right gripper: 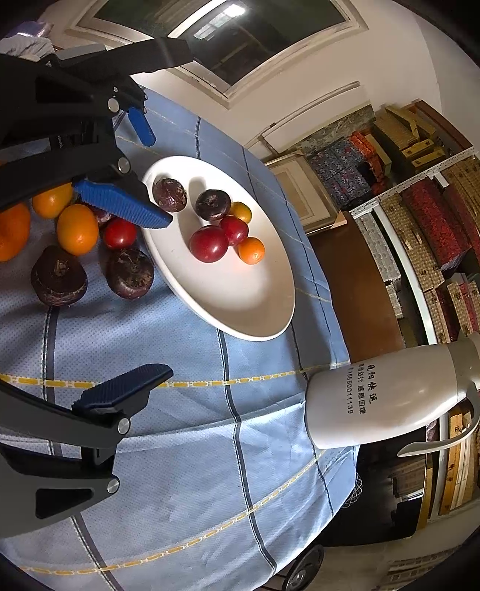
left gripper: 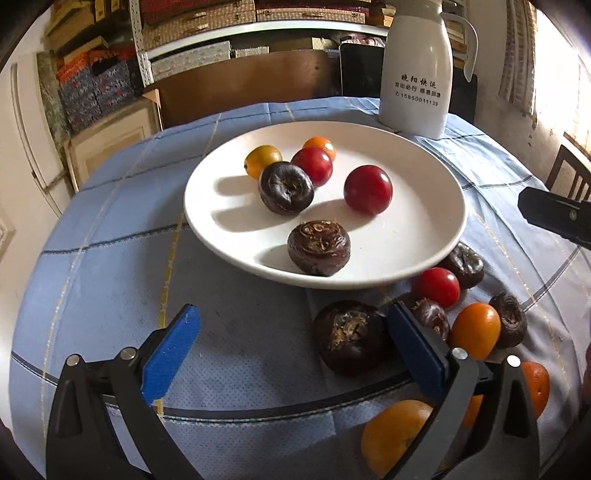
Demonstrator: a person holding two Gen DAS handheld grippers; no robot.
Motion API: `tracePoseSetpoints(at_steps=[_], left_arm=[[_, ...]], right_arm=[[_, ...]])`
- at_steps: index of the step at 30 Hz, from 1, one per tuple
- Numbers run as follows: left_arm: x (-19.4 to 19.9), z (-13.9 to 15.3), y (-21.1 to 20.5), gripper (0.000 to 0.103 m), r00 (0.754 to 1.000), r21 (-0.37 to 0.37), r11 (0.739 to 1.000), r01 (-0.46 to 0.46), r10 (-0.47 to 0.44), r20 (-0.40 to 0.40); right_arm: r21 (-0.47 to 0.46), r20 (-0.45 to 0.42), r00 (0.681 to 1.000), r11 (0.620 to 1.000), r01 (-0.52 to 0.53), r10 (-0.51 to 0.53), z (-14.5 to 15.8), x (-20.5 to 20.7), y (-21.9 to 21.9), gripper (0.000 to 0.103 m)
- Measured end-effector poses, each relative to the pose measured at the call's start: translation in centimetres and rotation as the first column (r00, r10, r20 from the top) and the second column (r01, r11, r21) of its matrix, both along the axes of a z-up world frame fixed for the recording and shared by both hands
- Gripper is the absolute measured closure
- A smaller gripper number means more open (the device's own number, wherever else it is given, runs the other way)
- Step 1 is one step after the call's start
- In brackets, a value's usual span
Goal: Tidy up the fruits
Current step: 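Reach the left tool to another dark brown passion fruit and close on it, then lift the passion fruit with the left tool while the right tool grasps another dark fruit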
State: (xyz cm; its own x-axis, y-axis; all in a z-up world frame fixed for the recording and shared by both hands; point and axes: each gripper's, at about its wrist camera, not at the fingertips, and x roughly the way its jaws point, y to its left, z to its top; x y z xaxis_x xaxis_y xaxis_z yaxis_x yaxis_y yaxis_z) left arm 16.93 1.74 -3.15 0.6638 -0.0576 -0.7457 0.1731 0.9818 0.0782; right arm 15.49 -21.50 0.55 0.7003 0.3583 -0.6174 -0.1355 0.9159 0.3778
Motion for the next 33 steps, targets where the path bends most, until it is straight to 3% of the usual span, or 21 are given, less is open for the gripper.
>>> tracePoseSetpoints(at_steps=[2, 9, 15, 19, 21, 27, 29, 33], left_arm=[[-0.5, -0.1, 0.8, 0.004, 1.0, -0.001, 1.0, 0.015, -0.015, -0.016], [-3.3, 0.0, 4.6, 0.004, 0.995, 0.004, 0.995, -0.102, 0.102, -0.012], [-3.4, 0.2, 1.7, 0.004, 0.998, 0.111, 0.993, -0.038, 0.033, 0.046], [-2.3, 0.3, 2.0, 0.005, 0.999, 0.083, 0.996, -0.038, 0.035, 0.032], [-1.8, 0.1, 2.1, 0.024, 1.0, 0.037, 0.999, -0.012, 0.012, 0.003], [-1.0, -0.6, 1.4, 0.055, 0.995, -0.045, 0.997, 0.065, -0.068, -0.068], [-1.1, -0.6, 1.2, 0.06, 0.995, -0.047, 0.996, 0.075, -0.078, -0.066], [-1.5, -0.7, 0.9, 0.06, 0.995, -0.042, 0.996, 0.077, -0.079, -0.063]], right_arm=[[0.003, -0.002, 1.0, 1.0, -0.001, 0.001, 0.0, 0.1, -0.1, 0.026], [0.029, -0.005, 1.0, 1.0, -0.003, 0.003, -0.1, -0.1, -0.3, 0.026], [0.012, 0.002, 1.0, 1.0, -0.025, 0.024, 0.0, -0.1, 0.2, 0.026], [0.009, -0.007, 1.0, 1.0, -0.024, 0.024, -0.2, -0.1, 0.3, 0.026], [0.007, -0.014, 1.0, 1.0, -0.024, 0.024, -0.3, 0.0, 0.3, 0.026], [-0.002, -0.051, 0.997, 0.999, -0.05, 0.05, -0.8, 0.3, 0.9, 0.026], [-0.01, -0.07, 0.995, 0.998, -0.069, 0.068, -1.2, 0.4, 1.3, 0.026], [-0.041, -0.101, 0.99, 0.994, -0.101, 0.096, -2.0, 0.7, 2.3, 0.026]])
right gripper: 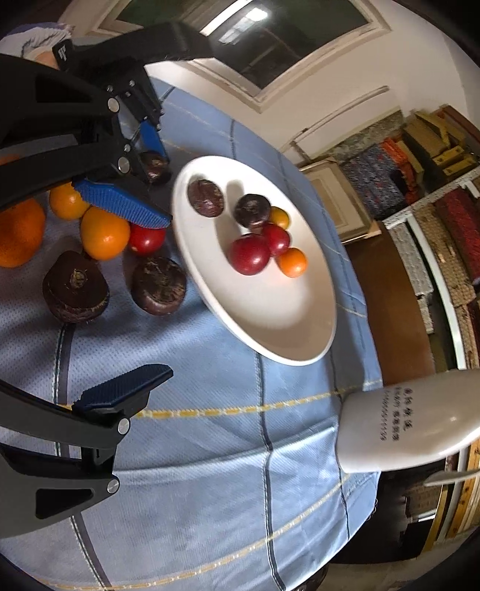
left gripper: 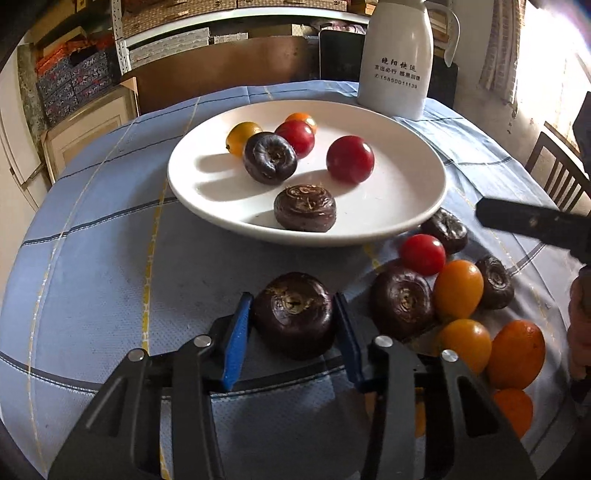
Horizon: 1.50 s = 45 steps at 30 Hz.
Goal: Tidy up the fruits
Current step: 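Lift the passion fruit with the left tool while the right tool grasps another dark fruit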
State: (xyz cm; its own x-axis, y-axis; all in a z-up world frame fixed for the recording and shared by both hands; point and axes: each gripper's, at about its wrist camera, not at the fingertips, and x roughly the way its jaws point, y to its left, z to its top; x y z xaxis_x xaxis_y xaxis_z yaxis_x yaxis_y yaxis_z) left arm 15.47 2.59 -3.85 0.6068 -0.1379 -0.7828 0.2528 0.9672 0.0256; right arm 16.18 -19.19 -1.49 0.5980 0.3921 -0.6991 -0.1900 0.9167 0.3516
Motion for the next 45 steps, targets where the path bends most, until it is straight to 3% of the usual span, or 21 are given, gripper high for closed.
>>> tracePoseSetpoints(at_steps=[4, 9, 16, 19, 28, 39, 45], left_arm=[[0.0, 0.0, 0.1, 0.06, 1.0, 0.0, 1.0, -0.002, 0.002, -0.001], [0.0, 0.0, 0.2, 0.06, 1.0, 0.0, 1.0, -0.003, 0.003, -0.002], [0.1, 0.0, 0.3, 0.059, 1.0, 0.003, 1.0, -0.005, 0.005, -0.002], [0.1, 0.0, 0.3, 0.059, 1.0, 0.002, 1.0, -0.004, 0.004, -0.002], [-0.8, 0.4, 0.4, 0.061, 1.0, -0.018, 1.0, 0.006, -0.006, 0.024], [-3.3, 3.5, 1.7, 0.06, 0.986, -0.038, 0.998, -0.053, 0.059, 0.156], [-0.5, 6.4, 1.9, 0.06, 0.98, -0.074, 0.994, -0.086, 0.098, 0.173]], right_arm=[[-0.056, 0.001, 1.0, 0.998, -0.016, 0.016, -0.4, 0.0, 0.9, 0.027], [-0.145, 0.011, 1.0, 0.989, -0.02, 0.022, -0.9, 0.2, 1.7, 0.044], [-0.241, 0.05, 0.995, 0.968, -0.075, 0.09, -1.4, 0.7, 3.9, 0.053], [-0.178, 0.014, 0.995, 0.98, -0.09, 0.094, -1.8, 1.6, 3.6, 0.061], [-0.145, 0.018, 0.996, 0.986, -0.083, 0.087, -1.3, 0.4, 2.5, 0.061], [-0.058, 0.118, 0.992, 0.998, -0.029, 0.036, 1.4, -2.5, 0.3, 0.061], [0.025, 0.158, 0.987, 0.999, -0.027, 0.023, 3.8, -1.6, -0.1, 0.061]])
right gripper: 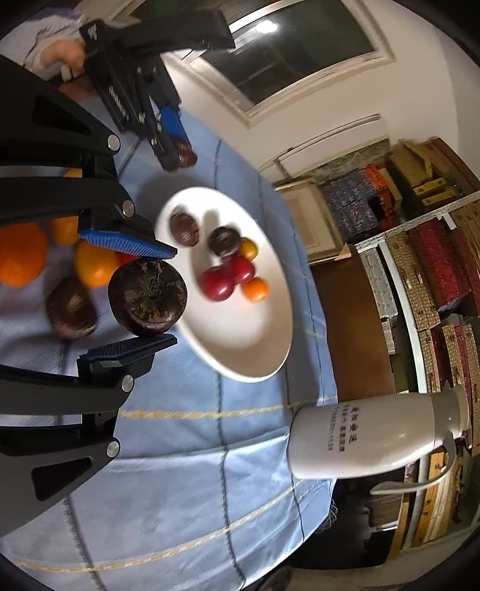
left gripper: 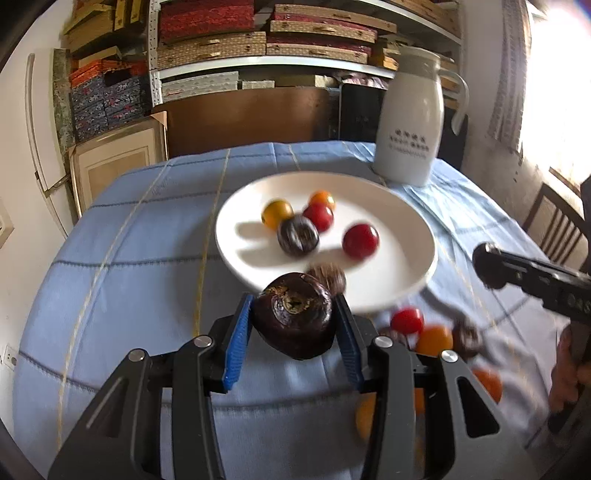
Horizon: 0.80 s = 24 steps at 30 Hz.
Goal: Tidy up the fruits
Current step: 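Lift the passion fruit with the left tool while the right tool grasps another dark fruit, then drop both dark fruits onto the white plate and open both tools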
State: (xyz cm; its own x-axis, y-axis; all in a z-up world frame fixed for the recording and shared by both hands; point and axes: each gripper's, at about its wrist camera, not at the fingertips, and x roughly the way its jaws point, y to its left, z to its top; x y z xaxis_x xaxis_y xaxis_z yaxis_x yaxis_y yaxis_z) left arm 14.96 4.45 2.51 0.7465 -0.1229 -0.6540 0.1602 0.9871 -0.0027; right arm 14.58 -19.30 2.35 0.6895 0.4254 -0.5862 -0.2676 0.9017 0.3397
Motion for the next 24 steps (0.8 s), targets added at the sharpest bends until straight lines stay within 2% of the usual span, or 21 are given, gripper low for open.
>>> tracePoseSetpoints(at_steps=[3, 5, 6, 7, 8, 9, 12, 14, 16, 21, 24], left_arm=[[2.8, 0.4, 0.0, 0.06, 0.999, -0.021, 0.999, -0.028, 0.027, -0.019], [4.3, 0.1, -0.2, 0.06, 0.998, -0.006, 0.999, -0.048, 0.048, -0.027], [4.8, -0.1, -0.3, 0.057, 0.998, 0.0, 0.999, -0.054, 0.054, -0.026], [5.2, -0.4, -0.3, 0.052, 0.998, 0.001, 0.998, -0.057, 0.057, -0.027], [5.4, -0.6, -0.3, 0.038, 0.998, -0.001, 0.998, -0.057, 0.057, -0.027], [5.4, -0.9, -0.4, 0.03, 0.998, -0.003, 0.999, -0.051, 0.051, -0.023], [5.2, -1.5, -0.7, 0.027, 0.999, 0.032, 0.999, -0.04, 0.04, -0.022], [4.7, -1.5, -0.7, 0.018, 0.999, 0.037, 0.998, -0.043, 0.044, -0.016], [4.0, -1.5, -0.6, 0.016, 0.999, 0.044, 0.998, -0.044, 0.045, -0.008], [1.5, -2.1, -1.1, 0.009, 0.999, 0.092, 0.995, -0.04, 0.04, 0.011], [-0.1, -2.5, -1.5, 0.006, 1.0, 0.105, 0.994, -0.026, 0.025, 0.009]], right_arm=[[-0.009, -0.006, 1.0, 1.0, -0.004, 0.004, 0.8, 2.1, 1.1, 0.061], [-0.02, -0.014, 1.0, 1.0, -0.007, 0.007, 0.6, 3.7, 2.2, 0.061], [-0.014, -0.023, 1.0, 1.0, -0.01, 0.01, 0.4, 4.4, 2.5, 0.061], [-0.003, -0.032, 0.999, 1.0, -0.014, 0.014, 0.1, 4.9, 2.7, 0.059], [0.027, -0.042, 0.999, 0.999, -0.016, 0.017, -0.4, 5.6, 2.7, 0.055], [0.047, -0.053, 0.999, 0.999, -0.01, 0.012, -0.7, 6.0, 2.7, 0.045], [0.056, -0.061, 0.998, 0.998, 0.008, -0.004, -1.2, 6.3, 1.9, 0.043], [0.067, -0.059, 0.998, 0.997, 0.04, -0.036, -1.2, 6.1, 1.2, 0.042], [0.079, -0.072, 0.997, 0.996, 0.046, -0.04, -1.5, 5.7, 0.9, 0.04], [0.051, -0.081, 0.995, 0.997, 0.058, -0.053, -2.3, 4.5, 0.7, 0.039], [0.038, -0.075, 0.995, 0.997, 0.062, -0.059, -2.3, 3.6, 0.5, 0.031]])
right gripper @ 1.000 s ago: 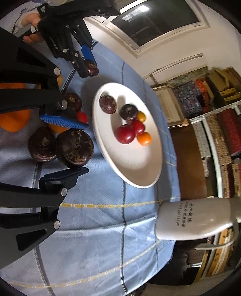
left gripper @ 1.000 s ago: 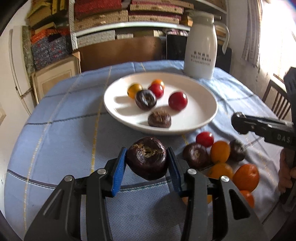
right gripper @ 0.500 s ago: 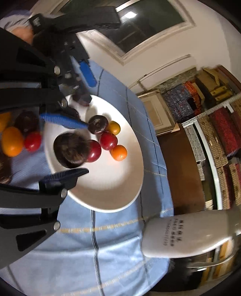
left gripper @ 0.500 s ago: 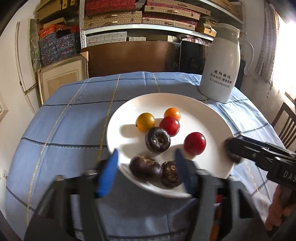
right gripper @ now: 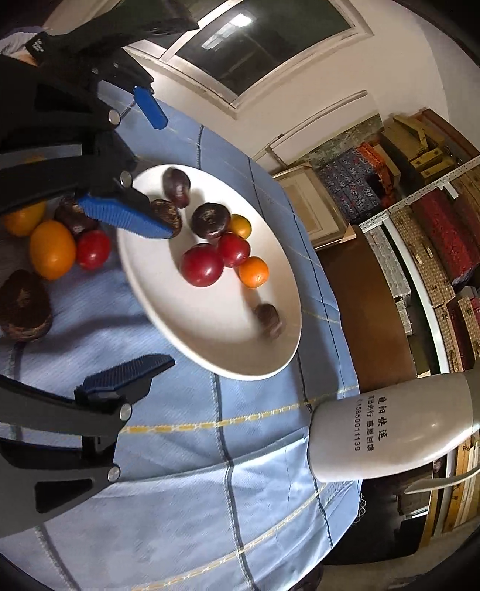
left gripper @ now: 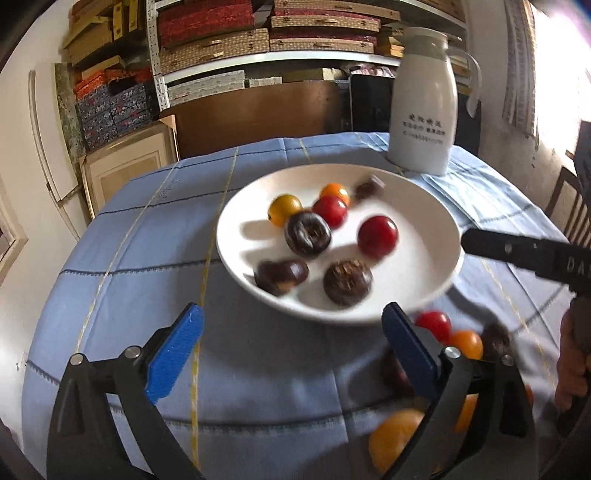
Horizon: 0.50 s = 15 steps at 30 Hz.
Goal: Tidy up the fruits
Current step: 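Drop both dark fruits onto the white plate and open both tools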
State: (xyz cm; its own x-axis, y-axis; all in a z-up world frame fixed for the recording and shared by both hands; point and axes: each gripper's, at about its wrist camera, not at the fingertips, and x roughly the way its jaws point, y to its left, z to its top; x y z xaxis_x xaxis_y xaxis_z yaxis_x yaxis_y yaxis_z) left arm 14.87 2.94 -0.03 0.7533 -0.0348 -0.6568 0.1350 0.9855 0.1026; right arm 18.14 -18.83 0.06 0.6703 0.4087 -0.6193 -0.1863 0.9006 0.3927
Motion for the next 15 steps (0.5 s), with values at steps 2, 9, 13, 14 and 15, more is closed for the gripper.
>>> tracePoseSetpoints(at_steps=[2, 9, 13, 14, 15], left_arm=[[-0.7, -0.2, -0.3, 0.005, 1.0, 0.01, 1.0, 0.01, -0.01, -0.003], [-2.0, -1.1, -1.1, 0.005, 1.0, 0.056, 0.998, 0.022, -0.021, -0.016], [-2.9, -1.0, 0.1, 0.005, 1.0, 0.023, 1.0, -0.011, 0.011, -0.02], [-3.1, -0.9, 0.3, 0.005, 1.0, 0.012, 1.0, -0.016, 0.016, -0.021], [-3.6, -0.9, 0.8, 0.005, 0.999, -0.01, 1.0, -0.023, 0.023, -0.023]], right_arm=[[-0.008, 0.006, 1.0, 1.0, 0.003, -0.003, 0.1, -0.9, -0.4, 0.029], [-0.006, 0.0, 1.0, 1.0, -0.009, 0.009, 0.1, -3.6, -1.7, 0.027], [0.0, -0.01, 1.0, 1.0, -0.008, 0.008, -0.3, -5.2, -2.7, 0.027], [-0.001, -0.011, 1.0, 1.0, -0.006, 0.006, -0.3, -5.4, -2.8, 0.027], [-0.003, -0.011, 1.0, 1.0, -0.004, 0.004, -0.4, -5.7, -3.0, 0.027]])
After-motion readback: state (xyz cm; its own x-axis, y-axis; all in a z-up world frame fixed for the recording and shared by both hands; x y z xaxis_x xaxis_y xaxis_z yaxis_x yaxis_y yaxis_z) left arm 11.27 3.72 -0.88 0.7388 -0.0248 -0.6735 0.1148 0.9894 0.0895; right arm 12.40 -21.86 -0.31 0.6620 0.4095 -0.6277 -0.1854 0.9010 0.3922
